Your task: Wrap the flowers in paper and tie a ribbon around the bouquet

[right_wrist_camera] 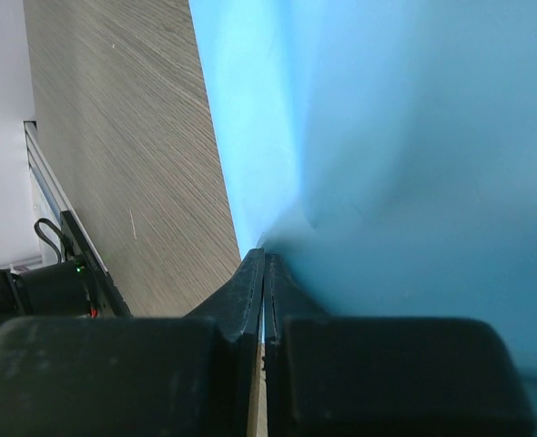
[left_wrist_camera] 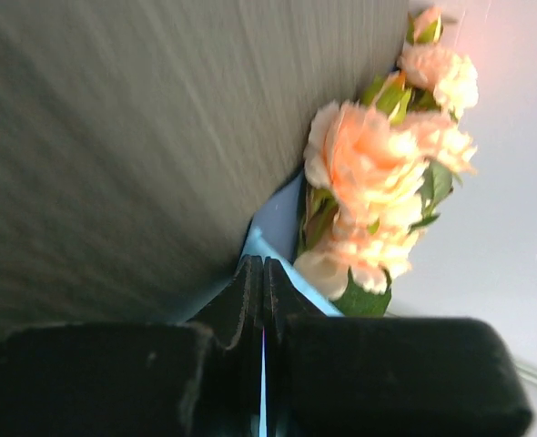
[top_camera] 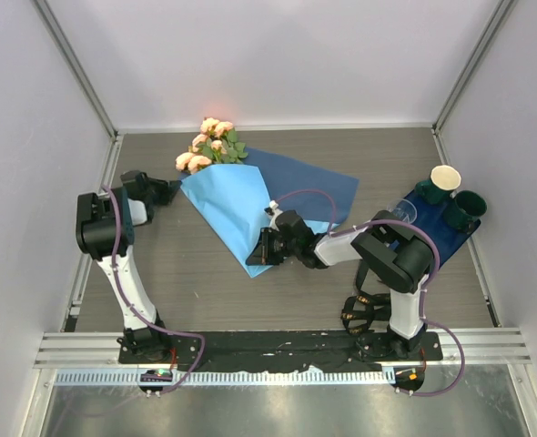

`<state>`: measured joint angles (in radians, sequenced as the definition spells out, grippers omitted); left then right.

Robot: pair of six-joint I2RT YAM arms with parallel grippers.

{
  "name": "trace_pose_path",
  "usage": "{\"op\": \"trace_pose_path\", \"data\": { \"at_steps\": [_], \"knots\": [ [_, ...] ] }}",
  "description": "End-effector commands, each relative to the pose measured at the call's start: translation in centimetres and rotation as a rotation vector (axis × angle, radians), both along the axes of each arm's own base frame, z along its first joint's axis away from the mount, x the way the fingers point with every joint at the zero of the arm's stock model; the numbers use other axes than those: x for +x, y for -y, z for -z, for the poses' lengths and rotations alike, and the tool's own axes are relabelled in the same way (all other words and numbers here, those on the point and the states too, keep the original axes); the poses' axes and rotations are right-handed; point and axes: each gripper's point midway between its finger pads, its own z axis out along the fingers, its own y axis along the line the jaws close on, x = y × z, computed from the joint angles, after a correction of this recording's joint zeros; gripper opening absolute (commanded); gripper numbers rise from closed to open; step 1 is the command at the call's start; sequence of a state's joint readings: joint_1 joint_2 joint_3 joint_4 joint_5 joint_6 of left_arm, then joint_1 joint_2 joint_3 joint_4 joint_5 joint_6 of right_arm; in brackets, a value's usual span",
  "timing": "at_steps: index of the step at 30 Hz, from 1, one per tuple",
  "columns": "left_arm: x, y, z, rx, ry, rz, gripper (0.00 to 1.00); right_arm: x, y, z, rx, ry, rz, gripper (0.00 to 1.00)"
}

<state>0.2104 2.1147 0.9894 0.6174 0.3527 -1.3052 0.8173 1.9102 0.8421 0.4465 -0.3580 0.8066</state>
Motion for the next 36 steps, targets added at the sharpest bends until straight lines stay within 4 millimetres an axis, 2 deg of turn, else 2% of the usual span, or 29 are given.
{"op": "trace_pose_path", "data": {
  "at_steps": [1, 2, 3, 4, 6, 7, 8, 9, 10, 11, 12, 13, 14, 15, 16, 17, 18, 19, 22, 23, 26, 28, 32, 36],
  "knots": [
    [-0.6, -3.6, 4.3, 0.075, -0.206, -0.073, 0.00, -0.1, -0.2, 0.6, -0.035, 0.009, -0.013, 0.00],
    [-0.2, -4.3, 3.7, 0.096, -0.207, -0.077, 0.00, 0.0, -0.2, 0.6, -0.038, 0.010, -0.010, 0.00],
    [0.9, -4.8, 2.3, 0.123, -0.187, -0.076, 0.00, 0.1, -0.2, 0.6, -0.039, 0.009, -0.010, 0.00],
    [0.5, -5.0, 1.9, 0.137, -0.227, -0.067, 0.00, 0.1, -0.2, 0.7, -0.042, 0.008, -0.007, 0.00],
    [1.3, -5.5, -2.7, 0.237, -0.188, -0.043, 0.00, 0.3, -0.3, 0.6, -0.048, 0.014, -0.006, 0.00],
    [0.6, -4.7, -3.6, 0.255, -0.202, -0.020, 0.04, 0.3, -0.3, 0.6, -0.049, 0.015, -0.007, 0.00],
    [0.4, -4.3, -8.2, 0.293, -0.116, -0.009, 0.09, 0.4, -0.3, 0.5, -0.049, 0.019, -0.011, 0.00],
    [-0.1, -3.8, -9.6, 0.301, -0.088, 0.001, 0.15, 0.3, -0.2, 0.5, -0.053, 0.021, -0.012, 0.00],
    [-1.8, -2.4, -9.8, 0.292, -0.087, 0.031, 0.28, 0.3, -0.1, 0.1, -0.048, 0.029, -0.008, 0.00],
    [-2.9, -1.5, -10.2, 0.269, -0.080, 0.047, 0.33, 0.3, 0.0, 0.1, -0.053, 0.033, -0.007, 0.00],
    [-4.3, 0.3, -12.7, 0.233, -0.017, 0.104, 0.36, 0.4, 0.2, 0.1, -0.062, 0.037, -0.003, 0.00],
    [-6.5, 2.3, -10.8, 0.194, -0.045, 0.156, 0.37, 0.4, 0.2, -0.3, -0.058, 0.042, -0.001, 0.00],
    [-7.7, 4.0, -10.5, 0.167, -0.035, 0.197, 0.36, 0.3, 0.2, -0.3, -0.059, 0.044, -0.002, 0.00],
    [-8.9, 6.4, -11.3, 0.120, 0.003, 0.265, 0.35, 0.4, 0.3, -0.4, -0.062, 0.045, 0.001, 0.00],
    [-9.9, 10.0, -11.3, 0.097, 0.047, 0.361, 0.27, 0.3, 0.3, -0.5, -0.063, 0.043, -0.001, 0.00],
    [-11.6, 12.0, -10.0, 0.064, 0.030, 0.433, 0.22, 0.4, 0.3, -0.8, -0.058, 0.050, -0.001, 0.00],
    [-12.0, 13.3, -9.8, 0.055, 0.054, 0.480, 0.19, 0.3, 0.3, -0.8, -0.062, 0.049, -0.005, 0.00],
    [-13.8, 17.0, -9.7, 0.029, 0.063, 0.608, 0.15, 0.4, 0.3, -0.9, -0.066, 0.052, -0.007, 0.00],
    [-16.1, 19.8, -8.2, 0.061, 0.055, 0.706, 0.09, 0.6, 0.3, -1.6, -0.062, 0.062, -0.002, 0.00],
    [-17.1, 19.9, -7.1, 0.069, 0.031, 0.719, 0.08, 0.6, 0.3, -2.0, -0.057, 0.067, -0.001, 0.00],
    [-18.4, 19.8, -5.5, 0.073, 0.005, 0.713, 0.04, 0.6, 0.4, -2.4, -0.057, 0.068, 0.005, 0.00],
    [-19.4, 19.6, -3.8, 0.067, -0.027, 0.707, 0.03, 0.6, 0.1, -2.9, -0.044, 0.073, -0.006, 0.00],
    [-20.5, 19.1, -0.5, 0.070, -0.116, 0.696, 0.00, 0.7, -1.5, -4.1, -0.033, 0.095, -0.027, 0.00],
    [-20.7, 18.8, 1.3, 0.077, -0.148, 0.671, 0.00, 1.4, -2.3, -4.3, -0.038, 0.106, -0.025, 0.00]
  ]
}}
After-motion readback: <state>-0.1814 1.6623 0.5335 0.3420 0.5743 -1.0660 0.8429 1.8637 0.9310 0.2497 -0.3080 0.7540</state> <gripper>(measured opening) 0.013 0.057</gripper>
